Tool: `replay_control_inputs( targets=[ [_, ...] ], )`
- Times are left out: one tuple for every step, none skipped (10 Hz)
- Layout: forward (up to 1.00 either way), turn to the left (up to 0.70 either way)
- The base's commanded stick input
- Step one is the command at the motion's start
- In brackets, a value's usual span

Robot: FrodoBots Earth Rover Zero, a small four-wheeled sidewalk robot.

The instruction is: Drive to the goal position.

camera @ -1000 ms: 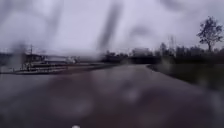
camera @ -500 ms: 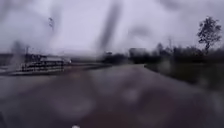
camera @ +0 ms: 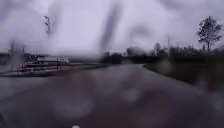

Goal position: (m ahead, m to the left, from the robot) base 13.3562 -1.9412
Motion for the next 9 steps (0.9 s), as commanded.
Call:
replay_control_inputs(
  targets=[
    [0.63,0.0],
    [0.63,0.0],
    [0.63,0.0],
    [0.63,0.0],
    [0.63,0.0],
    [0.63,0.0],
    [0.63,0.0],
    [0.63,0.0],
    [0.63,0.0]
  ],
)
